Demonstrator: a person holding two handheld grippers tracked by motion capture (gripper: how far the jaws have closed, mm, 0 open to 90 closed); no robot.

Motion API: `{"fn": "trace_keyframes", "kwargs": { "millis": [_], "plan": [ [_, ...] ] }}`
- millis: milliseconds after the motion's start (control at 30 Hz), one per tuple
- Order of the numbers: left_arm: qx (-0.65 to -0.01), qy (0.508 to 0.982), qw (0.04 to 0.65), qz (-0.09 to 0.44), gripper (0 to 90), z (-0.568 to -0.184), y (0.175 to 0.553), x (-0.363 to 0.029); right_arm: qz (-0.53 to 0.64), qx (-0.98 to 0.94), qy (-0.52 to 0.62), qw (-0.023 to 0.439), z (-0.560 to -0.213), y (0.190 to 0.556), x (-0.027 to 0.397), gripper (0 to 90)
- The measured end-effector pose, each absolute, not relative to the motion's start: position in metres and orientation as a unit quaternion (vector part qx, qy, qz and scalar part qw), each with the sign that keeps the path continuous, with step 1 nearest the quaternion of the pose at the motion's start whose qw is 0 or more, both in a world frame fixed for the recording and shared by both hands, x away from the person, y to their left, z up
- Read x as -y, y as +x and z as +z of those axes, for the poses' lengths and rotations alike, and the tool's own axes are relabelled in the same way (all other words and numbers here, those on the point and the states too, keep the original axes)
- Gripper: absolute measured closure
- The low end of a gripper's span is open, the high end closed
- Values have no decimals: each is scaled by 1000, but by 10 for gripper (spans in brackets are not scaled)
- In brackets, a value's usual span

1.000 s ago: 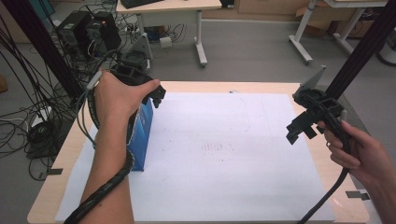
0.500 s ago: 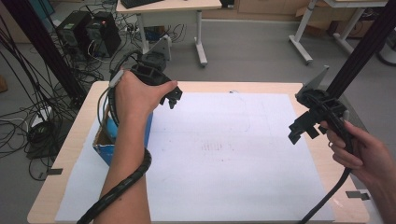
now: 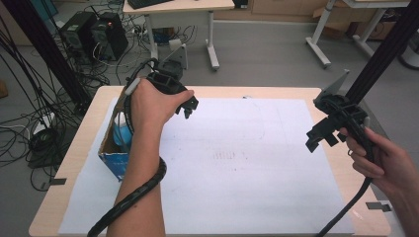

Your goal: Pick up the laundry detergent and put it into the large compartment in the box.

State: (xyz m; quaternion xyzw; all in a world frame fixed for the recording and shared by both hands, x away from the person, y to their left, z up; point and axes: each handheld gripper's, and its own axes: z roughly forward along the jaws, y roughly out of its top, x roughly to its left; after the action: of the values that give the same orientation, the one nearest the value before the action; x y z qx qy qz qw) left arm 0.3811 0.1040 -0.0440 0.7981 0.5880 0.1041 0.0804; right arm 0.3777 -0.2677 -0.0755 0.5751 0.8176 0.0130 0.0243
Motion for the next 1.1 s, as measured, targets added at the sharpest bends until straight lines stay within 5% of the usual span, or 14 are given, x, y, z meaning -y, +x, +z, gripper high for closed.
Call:
{"fn": "trace_keyframes", "kwargs": {
  "millis": [1100],
  "plan": [
    [-588, 799, 77, 95, 90, -51, 388, -105, 13, -820, 572, 23, -77, 381, 264, 36]
  ]
}}
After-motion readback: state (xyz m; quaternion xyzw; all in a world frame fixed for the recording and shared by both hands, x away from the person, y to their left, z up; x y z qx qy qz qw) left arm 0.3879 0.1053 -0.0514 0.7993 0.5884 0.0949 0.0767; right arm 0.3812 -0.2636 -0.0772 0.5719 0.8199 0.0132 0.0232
